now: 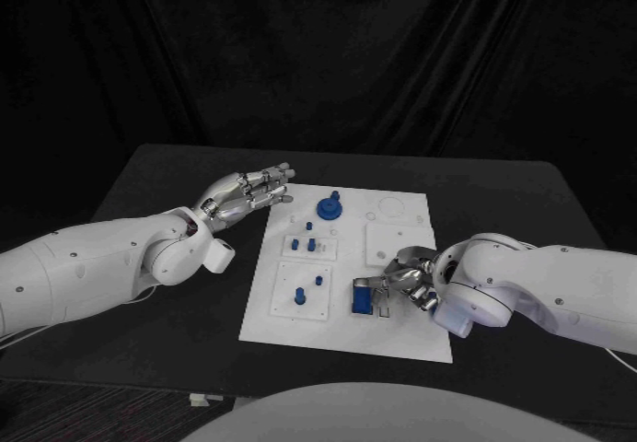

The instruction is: Assemble the parts on the task board

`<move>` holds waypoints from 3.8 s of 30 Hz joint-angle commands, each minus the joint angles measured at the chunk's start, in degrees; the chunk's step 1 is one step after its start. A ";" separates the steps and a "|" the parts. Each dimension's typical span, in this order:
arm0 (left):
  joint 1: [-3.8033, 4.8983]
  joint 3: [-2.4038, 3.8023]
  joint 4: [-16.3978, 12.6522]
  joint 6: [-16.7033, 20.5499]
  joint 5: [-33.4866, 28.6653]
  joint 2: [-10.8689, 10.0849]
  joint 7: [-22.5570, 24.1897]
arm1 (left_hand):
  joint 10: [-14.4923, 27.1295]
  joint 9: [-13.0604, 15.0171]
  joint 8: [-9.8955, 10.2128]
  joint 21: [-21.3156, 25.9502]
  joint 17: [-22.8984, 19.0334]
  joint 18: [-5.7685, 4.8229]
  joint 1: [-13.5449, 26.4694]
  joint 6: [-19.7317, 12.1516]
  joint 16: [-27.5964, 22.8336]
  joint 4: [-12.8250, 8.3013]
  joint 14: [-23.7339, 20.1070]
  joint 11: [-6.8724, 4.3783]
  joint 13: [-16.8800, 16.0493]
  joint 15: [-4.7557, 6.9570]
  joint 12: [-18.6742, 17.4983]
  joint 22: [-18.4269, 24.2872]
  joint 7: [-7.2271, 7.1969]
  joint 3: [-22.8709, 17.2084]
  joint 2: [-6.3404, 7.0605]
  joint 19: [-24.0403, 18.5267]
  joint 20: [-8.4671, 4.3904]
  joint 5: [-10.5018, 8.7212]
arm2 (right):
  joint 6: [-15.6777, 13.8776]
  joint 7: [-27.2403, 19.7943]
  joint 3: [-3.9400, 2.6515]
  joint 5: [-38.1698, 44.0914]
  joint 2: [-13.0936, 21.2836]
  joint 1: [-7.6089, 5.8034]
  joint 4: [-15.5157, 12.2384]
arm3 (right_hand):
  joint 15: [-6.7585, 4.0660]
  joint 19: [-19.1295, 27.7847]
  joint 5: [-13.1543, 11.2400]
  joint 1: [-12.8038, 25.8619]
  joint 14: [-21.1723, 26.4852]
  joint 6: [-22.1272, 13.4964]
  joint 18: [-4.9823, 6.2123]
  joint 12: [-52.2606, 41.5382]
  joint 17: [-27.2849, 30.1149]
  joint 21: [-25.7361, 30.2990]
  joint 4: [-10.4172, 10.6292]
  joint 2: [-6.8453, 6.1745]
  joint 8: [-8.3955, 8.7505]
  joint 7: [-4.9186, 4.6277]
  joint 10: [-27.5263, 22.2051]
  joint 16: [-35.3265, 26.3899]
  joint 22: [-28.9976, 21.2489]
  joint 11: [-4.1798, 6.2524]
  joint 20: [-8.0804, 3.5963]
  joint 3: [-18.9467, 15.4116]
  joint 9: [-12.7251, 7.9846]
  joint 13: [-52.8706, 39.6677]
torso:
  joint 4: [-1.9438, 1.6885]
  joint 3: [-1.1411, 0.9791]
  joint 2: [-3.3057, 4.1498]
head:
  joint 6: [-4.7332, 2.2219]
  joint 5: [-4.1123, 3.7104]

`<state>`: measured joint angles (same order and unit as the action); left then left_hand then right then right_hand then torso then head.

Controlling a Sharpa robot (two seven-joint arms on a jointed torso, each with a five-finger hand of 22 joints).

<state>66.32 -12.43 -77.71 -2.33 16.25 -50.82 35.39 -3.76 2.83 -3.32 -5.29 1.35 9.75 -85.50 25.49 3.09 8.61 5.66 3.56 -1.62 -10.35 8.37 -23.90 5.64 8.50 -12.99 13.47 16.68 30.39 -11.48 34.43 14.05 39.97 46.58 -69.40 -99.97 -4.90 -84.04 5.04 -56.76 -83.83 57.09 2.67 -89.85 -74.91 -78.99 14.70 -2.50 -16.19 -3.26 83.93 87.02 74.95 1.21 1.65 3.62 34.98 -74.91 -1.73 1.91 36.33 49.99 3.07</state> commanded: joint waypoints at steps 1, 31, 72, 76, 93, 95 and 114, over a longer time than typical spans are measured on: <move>-0.09 0.05 -0.09 -0.70 -0.39 0.05 0.52 | 0.06 0.05 -0.23 -0.10 0.05 -0.38 -0.19 0.21 0.33 -0.05 -0.07 0.36 -0.04 -0.03 0.19 0.05 -0.03 -0.21 -0.24 0.43 0.05 0.29 | -0.27 0.04 0.03 -0.07 0.25 0.18 -0.22 | 0.43 -0.84 -0.47 0.65 -5.12 -0.58 0.00 -0.15 -9.77 0.16 0.12 0.03 0.17 -0.06 6.07 0.10 11.52 -0.28 0.28 -0.43 0.12 -15.09 | 0.03 -0.02 0.00 | 0.01 0.14; -0.17 0.05 -0.06 -0.17 -0.40 -0.36 0.48 | -0.10 0.13 -0.37 -0.16 0.09 -0.40 -0.28 0.84 0.45 -0.42 0.10 0.51 -0.11 -0.06 0.52 -0.04 0.10 -0.60 -0.28 0.68 0.04 0.52 | 7.18 1.51 0.06 10.64 12.45 -6.99 -5.99 | 0.43 -1.70 14.45 -8.75 -5.42 -3.29 -0.38 -0.15 -11.17 -1.48 -3.46 2.73 -2.99 -0.13 6.07 1.01 12.04 -0.32 0.22 -5.78 0.80 -15.09 | -0.08 0.02 -0.14 | 0.01 -0.07; -0.21 0.05 -0.34 -0.59 -0.40 -0.86 0.46 | -0.23 0.15 -0.42 -0.18 0.10 -0.40 -0.36 1.04 0.51 -0.78 0.17 0.67 -0.14 -0.07 0.71 0.10 0.24 -0.96 -0.30 0.80 0.03 0.77 | 11.30 5.87 0.15 38.04 13.63 0.47 -6.83 | -0.43 -1.80 11.29 -9.28 -5.11 -0.16 -0.40 -0.15 -9.55 -1.71 -3.14 3.20 -3.75 0.43 6.07 0.21 12.09 -0.13 -0.40 -6.96 -0.39 -15.09 | -0.01 0.03 -0.02 | 0.01 -0.02; -0.22 0.05 -0.29 -0.69 -0.40 -0.85 0.43 | -0.23 0.15 -0.42 -0.18 0.10 -0.40 -0.36 1.04 0.51 -0.78 0.17 0.67 -0.14 -0.07 0.71 0.10 0.24 -0.96 -0.30 0.80 0.03 0.77 | 11.41 5.72 0.15 38.05 13.03 1.01 -6.61 | -0.65 -1.77 11.15 -11.12 -5.10 0.11 -0.39 -0.15 -9.52 -1.65 -4.19 3.33 -3.87 0.67 6.07 0.20 12.07 0.08 -0.62 -6.68 -0.58 -15.09 | 0.00 0.00 0.00 | 0.01 -0.17; -0.29 0.05 -0.13 -0.96 -0.40 -0.75 0.36 | -0.22 0.15 -0.43 -0.17 0.09 -0.41 -0.40 1.08 0.49 -0.94 0.13 0.76 -0.13 -0.05 0.70 0.20 0.31 -1.15 -0.35 0.81 0.03 0.87 | 11.76 4.45 0.14 38.32 10.92 3.07 -5.07 | -1.28 -1.49 23.17 -22.29 -4.99 0.44 -0.30 -0.15 -9.01 -1.11 -13.24 2.54 -3.85 1.21 6.07 -0.05 11.92 0.63 -1.32 1.14 -1.82 -15.09 | -0.08 0.03 -0.10 | 0.01 -0.29; -0.31 0.05 -0.11 -0.98 -0.40 -0.74 0.36 | -0.22 0.15 -0.43 -0.17 0.09 -0.41 -0.40 1.08 0.49 -0.94 0.13 0.76 -0.13 -0.05 0.70 0.20 0.31 -1.15 -0.35 0.81 0.03 0.87 | 11.13 4.10 0.13 38.38 10.83 3.12 -5.10 | -1.15 -1.48 23.77 -22.62 -4.98 0.38 -0.31 -0.15 -8.98 -1.10 -14.03 2.48 -3.90 0.87 6.07 -0.07 11.92 0.39 -1.25 1.97 -1.87 -15.09 | -0.08 0.04 -0.10 | 0.01 -0.28; -0.47 0.05 0.12 -1.12 -0.40 -0.59 0.27 | -0.23 0.16 -0.46 -0.14 0.06 -0.43 -0.46 1.31 0.44 -1.18 0.04 0.85 -0.13 -0.02 0.74 0.36 0.40 -1.49 -0.48 0.80 0.03 1.01 | -0.27 -0.87 0.05 21.69 11.84 2.08 -6.99 | 0.17 -1.99 21.21 -15.13 -4.97 1.51 -0.56 -0.15 -8.75 -2.22 -17.85 -0.21 2.42 -1.00 6.07 -0.07 12.27 -1.30 0.02 15.36 -9.53 -15.09 | -0.01 -0.06 -0.03 | 0.01 0.07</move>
<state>65.91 -12.44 -77.51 -2.84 16.25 -51.53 35.05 -3.90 2.90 -3.54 -5.29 1.38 9.75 -85.73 26.32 3.31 7.50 5.66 4.13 -1.69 -10.35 8.83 -23.58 6.05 7.39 -13.21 13.88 16.68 31.06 -8.67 34.95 13.87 71.52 58.40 -67.36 -107.02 -5.08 -84.05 26.51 -72.34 -84.02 58.15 2.68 -89.85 -74.90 -80.92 2.99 -2.72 -13.55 -4.28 83.82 87.19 74.94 0.30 1.24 12.52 25.25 -74.90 -1.82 1.84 36.30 49.99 3.05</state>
